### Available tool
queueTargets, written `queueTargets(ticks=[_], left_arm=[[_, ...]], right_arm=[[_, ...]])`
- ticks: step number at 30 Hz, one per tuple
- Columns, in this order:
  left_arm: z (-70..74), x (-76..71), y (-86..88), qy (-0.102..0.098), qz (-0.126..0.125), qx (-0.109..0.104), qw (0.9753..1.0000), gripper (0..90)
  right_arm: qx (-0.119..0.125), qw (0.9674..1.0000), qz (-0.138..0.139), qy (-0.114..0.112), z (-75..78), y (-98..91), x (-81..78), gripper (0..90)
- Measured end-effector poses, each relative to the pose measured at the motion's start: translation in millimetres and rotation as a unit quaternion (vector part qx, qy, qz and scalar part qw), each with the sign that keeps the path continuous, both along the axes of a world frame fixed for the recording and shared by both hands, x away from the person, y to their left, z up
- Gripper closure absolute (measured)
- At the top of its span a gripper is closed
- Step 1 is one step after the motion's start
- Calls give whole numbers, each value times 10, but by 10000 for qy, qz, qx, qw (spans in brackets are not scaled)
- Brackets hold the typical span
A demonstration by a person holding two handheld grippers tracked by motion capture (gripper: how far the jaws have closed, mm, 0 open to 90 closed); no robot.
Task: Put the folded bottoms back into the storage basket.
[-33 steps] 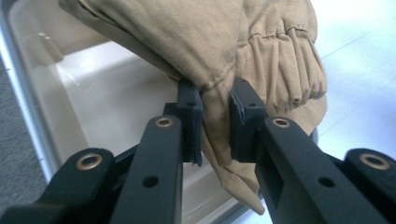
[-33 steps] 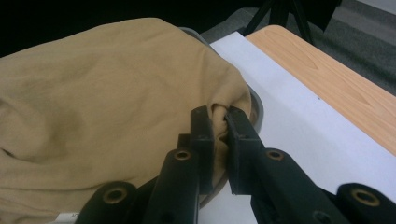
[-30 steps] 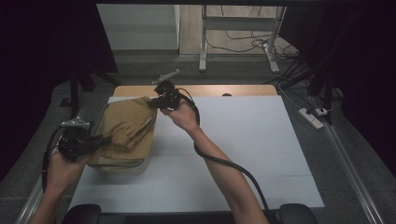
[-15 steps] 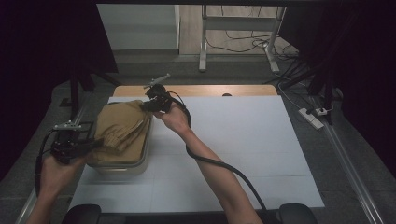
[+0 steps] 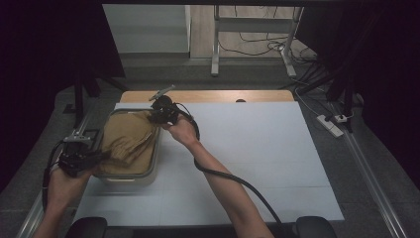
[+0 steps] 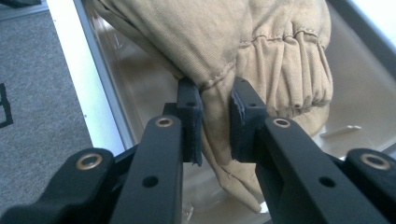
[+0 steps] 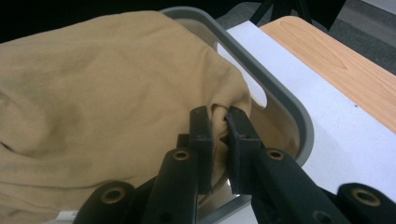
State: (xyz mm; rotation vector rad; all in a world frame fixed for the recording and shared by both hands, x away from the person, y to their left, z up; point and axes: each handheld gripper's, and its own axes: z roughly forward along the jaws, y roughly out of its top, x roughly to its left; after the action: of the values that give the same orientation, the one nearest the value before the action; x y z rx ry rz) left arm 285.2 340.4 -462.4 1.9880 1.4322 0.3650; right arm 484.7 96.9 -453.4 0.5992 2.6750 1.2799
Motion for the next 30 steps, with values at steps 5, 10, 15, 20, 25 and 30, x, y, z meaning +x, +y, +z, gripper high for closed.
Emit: queueTargets(ticks=[5,10,15,20,25,30], left_arm=[[-80,10,-25,55,-17,66,10000,755],[-135,35,-55,141,-21,186,9997,753],[-157,39,-60,147,41,206,9997,723],[-121,3,-67,36,58,163,9998,674],[-79,-38,-105,-51,21,31,10000,609],[-66,-71,-196,-120,-162,-138,9997,501]], right_arm=[[-101,9999,3,-20,-78,20,-6,821],[-238,9997,6,-26,-156,40,-12,817],[-264,9996,27,-10,-184,51,-6,735],[-40,9999,-39,96,-144,60,-13,603],[-35,10000,-10,50,-93,48,-40,538],[-47,9999,-27,123,-94,-16,-58,429]])
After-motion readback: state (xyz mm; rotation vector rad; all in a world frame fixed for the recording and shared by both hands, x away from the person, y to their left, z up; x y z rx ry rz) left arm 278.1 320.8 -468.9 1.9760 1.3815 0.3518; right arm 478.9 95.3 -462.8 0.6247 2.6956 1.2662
